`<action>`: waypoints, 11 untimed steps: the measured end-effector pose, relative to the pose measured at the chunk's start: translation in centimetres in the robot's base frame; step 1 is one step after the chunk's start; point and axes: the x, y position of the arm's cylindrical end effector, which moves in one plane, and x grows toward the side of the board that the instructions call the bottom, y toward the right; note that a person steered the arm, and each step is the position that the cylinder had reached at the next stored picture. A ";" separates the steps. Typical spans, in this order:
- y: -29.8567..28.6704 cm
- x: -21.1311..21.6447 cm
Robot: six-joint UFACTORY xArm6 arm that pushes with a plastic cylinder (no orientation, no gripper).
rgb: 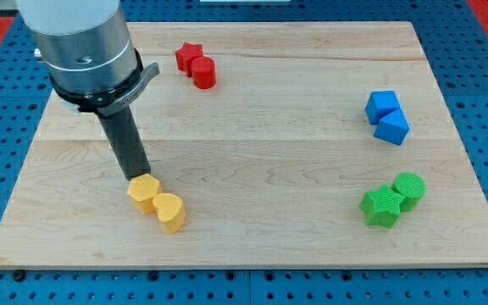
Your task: Move your arm to the right side of the board
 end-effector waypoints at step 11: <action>9.9 -2.5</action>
